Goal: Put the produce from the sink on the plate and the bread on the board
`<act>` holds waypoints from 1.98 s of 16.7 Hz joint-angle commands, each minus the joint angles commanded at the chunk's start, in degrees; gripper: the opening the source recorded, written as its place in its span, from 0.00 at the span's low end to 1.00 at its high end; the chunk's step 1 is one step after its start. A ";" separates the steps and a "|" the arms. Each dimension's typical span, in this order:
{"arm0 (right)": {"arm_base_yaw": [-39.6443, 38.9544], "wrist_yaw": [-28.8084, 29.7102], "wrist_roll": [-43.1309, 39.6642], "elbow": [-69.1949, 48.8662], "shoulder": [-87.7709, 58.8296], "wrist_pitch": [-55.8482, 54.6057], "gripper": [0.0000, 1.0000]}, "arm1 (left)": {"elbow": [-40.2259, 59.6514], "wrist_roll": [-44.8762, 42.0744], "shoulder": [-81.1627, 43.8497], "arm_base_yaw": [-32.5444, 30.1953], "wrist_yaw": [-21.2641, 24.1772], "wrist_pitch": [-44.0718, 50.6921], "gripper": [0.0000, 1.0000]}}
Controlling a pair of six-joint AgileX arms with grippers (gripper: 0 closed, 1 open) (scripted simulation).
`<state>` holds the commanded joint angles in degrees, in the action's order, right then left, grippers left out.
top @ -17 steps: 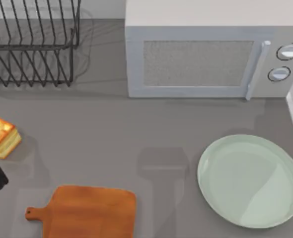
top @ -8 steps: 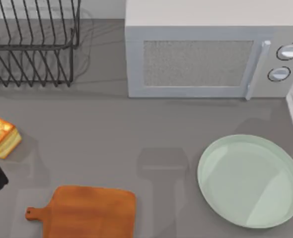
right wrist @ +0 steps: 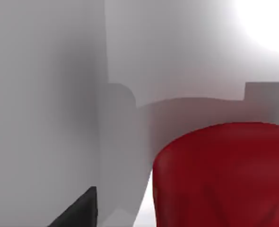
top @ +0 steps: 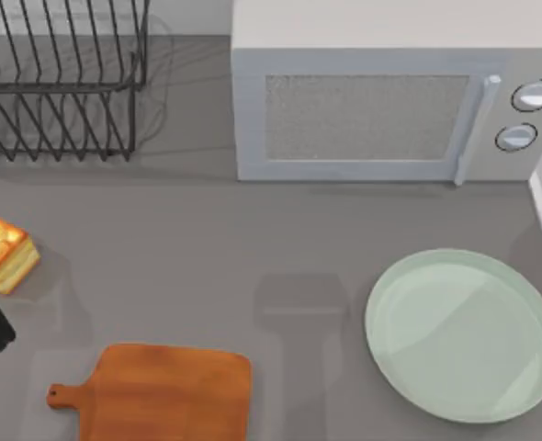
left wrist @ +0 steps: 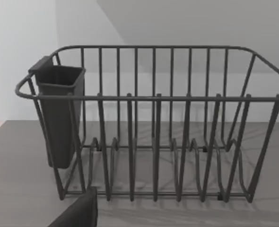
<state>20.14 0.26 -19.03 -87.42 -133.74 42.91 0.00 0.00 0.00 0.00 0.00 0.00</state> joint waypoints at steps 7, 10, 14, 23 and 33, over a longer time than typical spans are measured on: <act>0.07 0.05 0.08 3.64 -5.38 -8.24 1.00 | 0.00 0.00 0.00 0.00 0.00 0.00 1.00; 0.07 0.05 0.08 3.64 -5.38 -8.24 0.85 | 0.00 0.00 0.00 0.00 0.00 0.00 1.00; 0.07 0.05 0.08 3.64 -5.38 -8.24 0.55 | 0.00 0.00 0.00 0.00 0.00 0.00 1.00; 0.07 0.05 0.08 3.64 -5.38 -8.24 0.00 | 0.00 0.00 0.00 0.00 0.00 0.00 1.00; -0.03 -0.91 0.59 1.73 -0.15 -4.06 0.00 | 0.00 0.00 0.00 0.00 0.00 0.00 1.00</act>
<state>20.11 -0.64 -18.43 -85.69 -133.88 38.85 0.00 0.00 0.00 0.00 0.00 0.00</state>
